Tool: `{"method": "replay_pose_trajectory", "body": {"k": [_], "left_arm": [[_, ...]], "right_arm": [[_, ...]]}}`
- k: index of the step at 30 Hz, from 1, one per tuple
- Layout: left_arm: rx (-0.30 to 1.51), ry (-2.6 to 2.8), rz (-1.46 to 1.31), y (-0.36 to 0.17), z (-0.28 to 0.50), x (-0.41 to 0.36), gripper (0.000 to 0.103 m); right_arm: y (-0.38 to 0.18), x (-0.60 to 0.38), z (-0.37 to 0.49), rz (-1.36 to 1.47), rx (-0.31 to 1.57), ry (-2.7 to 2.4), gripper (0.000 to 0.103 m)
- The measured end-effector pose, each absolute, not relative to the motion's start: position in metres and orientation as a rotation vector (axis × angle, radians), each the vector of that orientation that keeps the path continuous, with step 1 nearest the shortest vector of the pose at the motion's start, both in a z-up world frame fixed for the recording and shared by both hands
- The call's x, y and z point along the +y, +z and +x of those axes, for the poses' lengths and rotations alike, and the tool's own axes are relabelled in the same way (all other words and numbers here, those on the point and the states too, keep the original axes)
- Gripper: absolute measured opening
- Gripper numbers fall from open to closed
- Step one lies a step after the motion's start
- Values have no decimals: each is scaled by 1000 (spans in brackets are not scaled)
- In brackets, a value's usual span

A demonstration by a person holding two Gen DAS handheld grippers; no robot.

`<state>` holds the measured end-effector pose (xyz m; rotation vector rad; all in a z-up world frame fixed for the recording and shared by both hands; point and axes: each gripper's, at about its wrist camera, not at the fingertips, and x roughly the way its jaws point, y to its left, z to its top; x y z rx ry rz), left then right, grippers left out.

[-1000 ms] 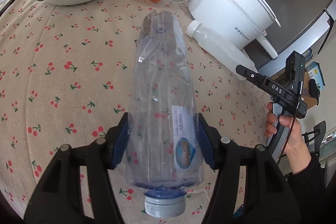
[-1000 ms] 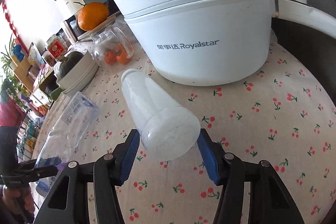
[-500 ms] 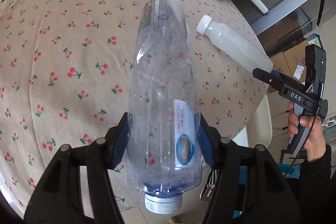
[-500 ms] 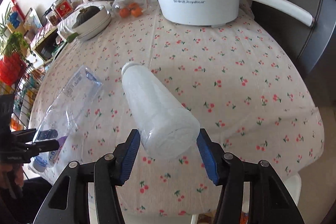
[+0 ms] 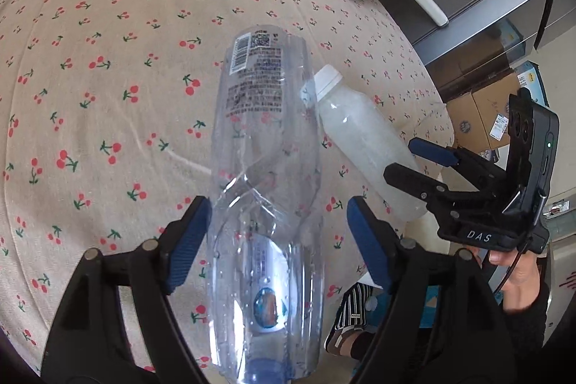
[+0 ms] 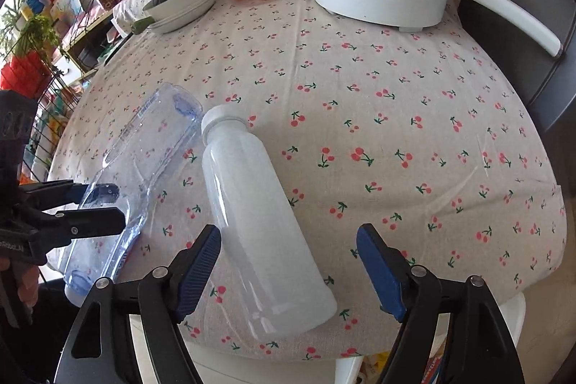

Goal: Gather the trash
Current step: 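Carry both bottles over the white bin and open both grippers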

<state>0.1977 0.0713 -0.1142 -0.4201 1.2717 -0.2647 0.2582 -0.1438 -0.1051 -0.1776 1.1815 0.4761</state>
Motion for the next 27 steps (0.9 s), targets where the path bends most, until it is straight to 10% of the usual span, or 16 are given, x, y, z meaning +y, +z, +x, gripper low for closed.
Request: {"method": "replay_pose_trajectory", "body": {"k": [5, 27], "left_arm": [[1283, -245, -463, -121, 206, 71, 63], [1051, -535, -474, -51, 169, 10, 62]], "right_arm": [[-129, -122, 257, -264, 1248, 503, 57], [-34, -282, 203, 108, 1177, 203, 50]]}}
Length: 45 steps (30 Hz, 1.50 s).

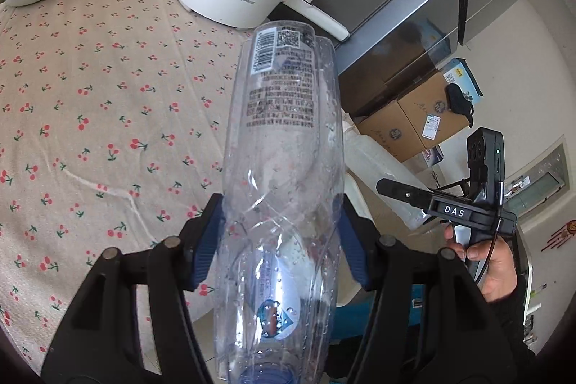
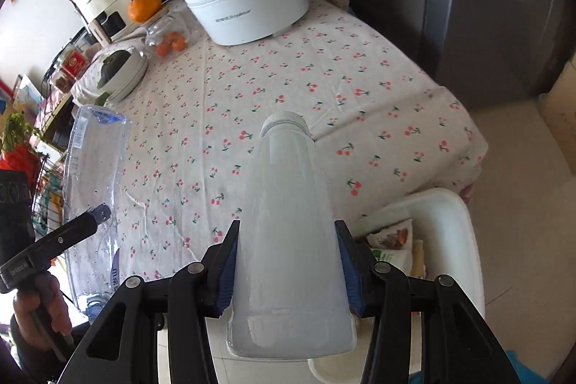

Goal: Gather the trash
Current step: 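Carry both bottles over the white bin and open both grippers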

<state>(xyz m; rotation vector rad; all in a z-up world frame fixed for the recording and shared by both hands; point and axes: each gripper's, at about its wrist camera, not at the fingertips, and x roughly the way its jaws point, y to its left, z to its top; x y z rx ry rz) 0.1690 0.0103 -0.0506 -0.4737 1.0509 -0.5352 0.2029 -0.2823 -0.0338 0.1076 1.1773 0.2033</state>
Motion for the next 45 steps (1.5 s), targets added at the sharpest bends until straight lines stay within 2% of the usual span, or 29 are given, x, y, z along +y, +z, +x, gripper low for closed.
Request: {"method": "replay_pose_trajectory", "body": {"k": [4, 14, 18, 23, 28, 37, 39, 41, 45], "left_arm": [[1060, -608, -449, -53, 170, -23, 62], [1128, -673, -385, -73, 167, -76, 62], [1115, -670, -376, -71, 167, -84, 62], [1051, -685, -381, -61, 170, -102, 62], [984, -737, -362, -60, 171, -130, 63], [987, -761, -254, -96, 180, -180, 63], [987, -742, -229, -101, 181, -184, 70], [991, -715, -209, -102, 182, -184, 82], [1012, -651, -169, -98, 181, -180, 89]], "right_arm": [[-38, -329, 176, 125, 1214, 107, 50], [-101, -396, 160, 193, 1434, -19, 50], [-103, -406, 170, 283, 1423, -9, 53], [-81, -418, 166, 313, 1346, -29, 64], [-72, -430, 159, 314, 1316, -62, 66], [-76, -457, 149, 331, 1315, -143, 66], [-75, -460, 148, 338, 1311, -152, 67], [-74, -460, 148, 338, 1307, -160, 70], [-71, -456, 146, 322, 1307, -158, 70]]}}
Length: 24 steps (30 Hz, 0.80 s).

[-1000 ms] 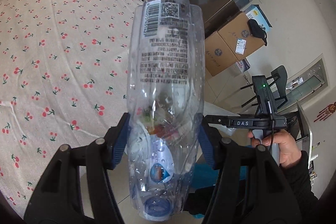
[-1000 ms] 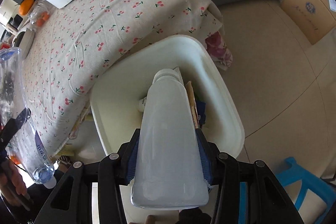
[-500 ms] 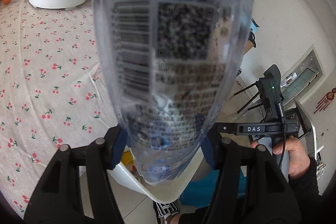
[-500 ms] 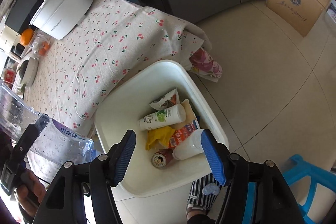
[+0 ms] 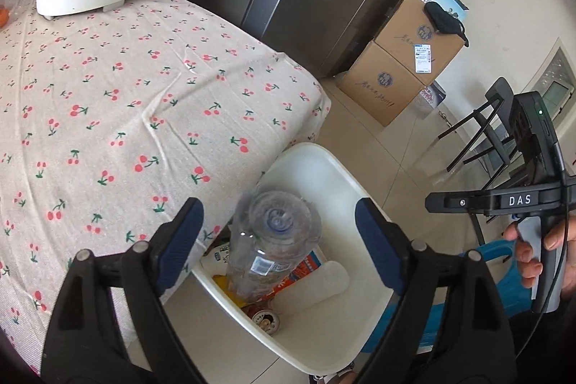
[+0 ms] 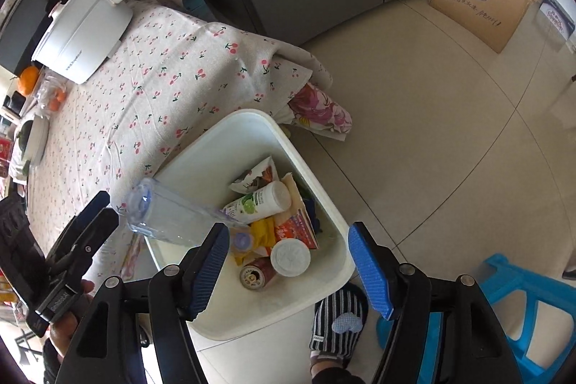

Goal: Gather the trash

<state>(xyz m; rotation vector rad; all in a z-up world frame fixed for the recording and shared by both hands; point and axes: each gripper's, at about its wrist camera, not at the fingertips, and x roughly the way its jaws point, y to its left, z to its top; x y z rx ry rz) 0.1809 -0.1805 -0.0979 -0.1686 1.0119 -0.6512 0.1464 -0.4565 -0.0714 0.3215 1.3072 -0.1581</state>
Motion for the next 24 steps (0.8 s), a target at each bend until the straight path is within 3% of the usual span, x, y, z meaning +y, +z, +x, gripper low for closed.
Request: {"method": "replay_pose_trajectory", "body": {"k": [2, 6, 10, 15, 17, 24], "left_arm": [[1018, -611, -150, -98, 176, -172, 98], [1018, -523, -92, -98, 166, -159, 102], [1028, -445, -8, -92, 150, -146, 102], [1036, -338, 20, -79, 125, -123, 102], [1038, -300, 9, -73, 116, -112, 102], [1020, -178, 21, -49, 80, -83, 102]], "right_arm": [[-71, -452, 146, 306, 1310, -156, 70], [-68, -439, 145, 259, 1309, -147, 71], [-60, -420, 141, 211, 1280, -134, 88], [-50, -393, 131, 157, 1234, -106, 93], [-45, -382, 123, 135, 1216, -107, 103], [-14, -335, 81, 73, 1068, -54, 103]]}}
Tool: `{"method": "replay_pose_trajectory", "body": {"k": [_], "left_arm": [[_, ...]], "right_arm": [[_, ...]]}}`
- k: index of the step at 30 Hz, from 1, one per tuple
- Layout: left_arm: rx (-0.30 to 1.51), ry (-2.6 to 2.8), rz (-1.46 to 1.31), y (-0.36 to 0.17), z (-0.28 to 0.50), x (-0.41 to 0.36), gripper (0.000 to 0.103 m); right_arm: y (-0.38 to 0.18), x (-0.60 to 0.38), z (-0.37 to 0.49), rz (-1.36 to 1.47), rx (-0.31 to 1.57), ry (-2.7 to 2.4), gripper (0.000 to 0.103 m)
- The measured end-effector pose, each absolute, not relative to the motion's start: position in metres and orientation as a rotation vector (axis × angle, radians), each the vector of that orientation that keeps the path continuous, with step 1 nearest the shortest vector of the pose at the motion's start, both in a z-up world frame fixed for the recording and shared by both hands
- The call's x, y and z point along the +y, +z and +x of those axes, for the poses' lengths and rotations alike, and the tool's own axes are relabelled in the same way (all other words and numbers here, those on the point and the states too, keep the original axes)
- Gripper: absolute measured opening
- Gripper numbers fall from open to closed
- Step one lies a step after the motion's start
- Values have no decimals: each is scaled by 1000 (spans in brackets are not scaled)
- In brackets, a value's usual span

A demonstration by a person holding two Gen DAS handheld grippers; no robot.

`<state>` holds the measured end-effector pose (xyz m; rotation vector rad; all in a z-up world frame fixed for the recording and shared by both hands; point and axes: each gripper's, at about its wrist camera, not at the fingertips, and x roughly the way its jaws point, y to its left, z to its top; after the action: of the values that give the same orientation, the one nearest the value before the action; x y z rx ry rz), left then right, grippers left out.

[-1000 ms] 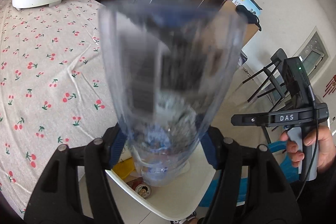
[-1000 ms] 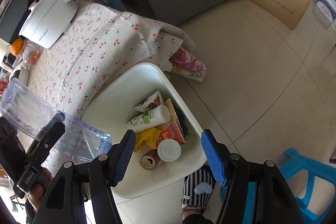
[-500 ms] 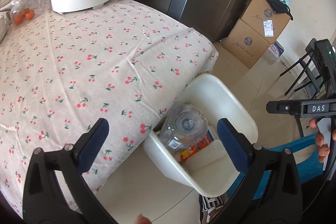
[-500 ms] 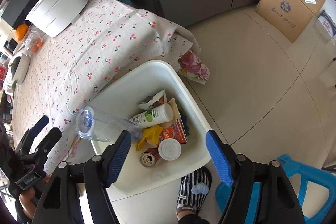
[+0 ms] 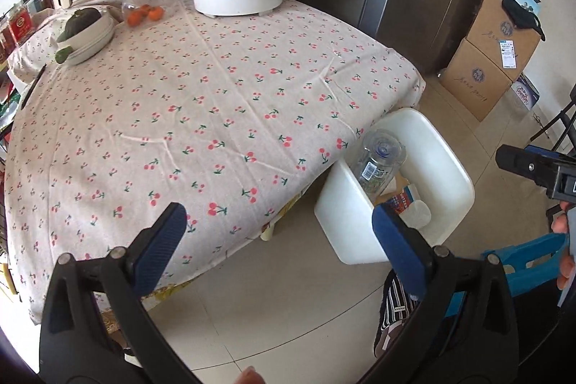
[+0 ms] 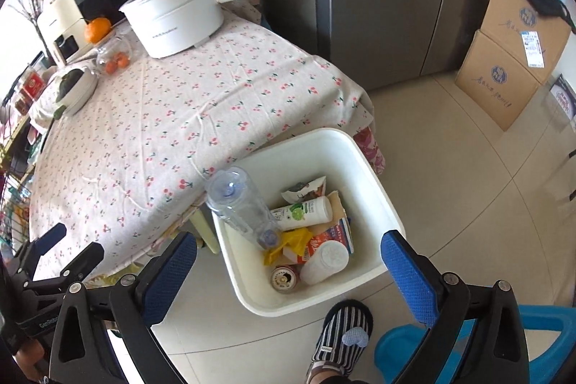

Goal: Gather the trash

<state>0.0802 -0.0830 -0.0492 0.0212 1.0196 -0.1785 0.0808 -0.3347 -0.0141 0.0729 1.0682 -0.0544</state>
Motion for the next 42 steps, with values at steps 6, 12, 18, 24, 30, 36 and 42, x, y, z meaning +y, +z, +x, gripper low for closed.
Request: {"method": "replay_pose_trajectory", "body": {"k": [6, 12, 18, 24, 30, 36, 42], "left_arm": [[913, -110, 34, -22, 43, -64, 102], [853, -92, 5, -6, 23, -52, 102], [805, -63, 26, 2, 15, -52, 102], [799, -56, 13, 2, 14, -52, 102], [799, -66, 24, 2, 12, -58, 102], [799, -74, 29, 2, 11, -61, 102], [799, -76, 33, 2, 10, -62, 102]], "right_arm": [[4, -301, 41, 7, 925, -47, 103], [16, -280, 16, -54, 829, -58, 103], [27, -270, 13, -104, 755, -85, 103], [23, -268, 16, -78, 776, -60, 103], [20, -267, 16, -78, 787, -47, 103], [18, -268, 16, -71, 795, -43, 103], [18, -265, 15, -72, 793, -39, 103]]}}
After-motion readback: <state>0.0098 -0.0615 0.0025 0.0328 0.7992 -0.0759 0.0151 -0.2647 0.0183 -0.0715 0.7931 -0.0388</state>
